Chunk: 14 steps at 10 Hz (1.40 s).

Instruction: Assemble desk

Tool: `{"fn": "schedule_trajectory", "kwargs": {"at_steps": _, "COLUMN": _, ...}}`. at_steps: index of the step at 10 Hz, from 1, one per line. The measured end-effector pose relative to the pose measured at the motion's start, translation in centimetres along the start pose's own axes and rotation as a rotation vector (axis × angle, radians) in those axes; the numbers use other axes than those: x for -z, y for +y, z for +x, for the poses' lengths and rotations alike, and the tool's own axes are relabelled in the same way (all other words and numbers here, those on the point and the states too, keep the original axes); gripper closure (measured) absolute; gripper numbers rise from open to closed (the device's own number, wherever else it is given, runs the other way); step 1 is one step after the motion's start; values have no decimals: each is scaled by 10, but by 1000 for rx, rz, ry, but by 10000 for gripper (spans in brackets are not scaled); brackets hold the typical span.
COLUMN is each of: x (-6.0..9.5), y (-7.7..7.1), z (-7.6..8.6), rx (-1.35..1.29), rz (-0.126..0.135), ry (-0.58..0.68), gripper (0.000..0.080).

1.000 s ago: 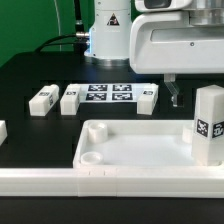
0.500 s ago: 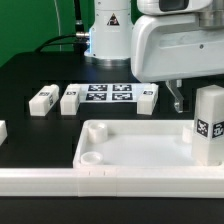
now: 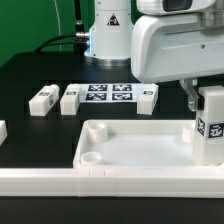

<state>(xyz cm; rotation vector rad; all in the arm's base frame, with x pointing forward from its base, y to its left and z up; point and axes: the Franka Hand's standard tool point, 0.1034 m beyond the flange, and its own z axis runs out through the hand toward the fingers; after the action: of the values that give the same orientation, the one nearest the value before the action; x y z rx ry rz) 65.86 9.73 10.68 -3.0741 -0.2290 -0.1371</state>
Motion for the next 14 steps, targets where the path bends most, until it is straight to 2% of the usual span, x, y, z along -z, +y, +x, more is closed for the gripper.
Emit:
{"fn": "schedule_trajectory", "kwargs": {"at_steps": 2, "x": 0, "y": 0, "z": 0, "rx": -60, "rz": 3, "ry": 1, "gripper": 511}}
{"fn": "schedule_trajectory", "kwargs": {"at_steps": 4, "x": 0, "y": 4, "z": 0, "rx": -252, "rz": 10, "ry": 6, "gripper": 511}}
{"fn": "schedule_trajectory", "kwargs": {"at_steps": 8, "x": 0, "y": 6, "z": -2, "rx": -570, "rz": 2, "ry": 0, "gripper": 508}}
{"fn": "schedule_trajectory", "kwargs": {"at_steps": 9, "x": 0, "y": 9, "z": -3, "rx": -641, "rz": -5, "ry": 0, "gripper": 505}}
{"fn": "schedule_trajectory", "kwargs": {"at_steps": 12, "x": 1, "y": 27, "z": -7, "rx": -867, "rz": -47, "ry": 2, "gripper": 498}}
{"fn": "schedule_trajectory", "kwargs": {"at_steps": 14, "x": 1, "y": 28, "z": -7, "rx": -875, "rz": -46, "ry": 2, "gripper": 497}}
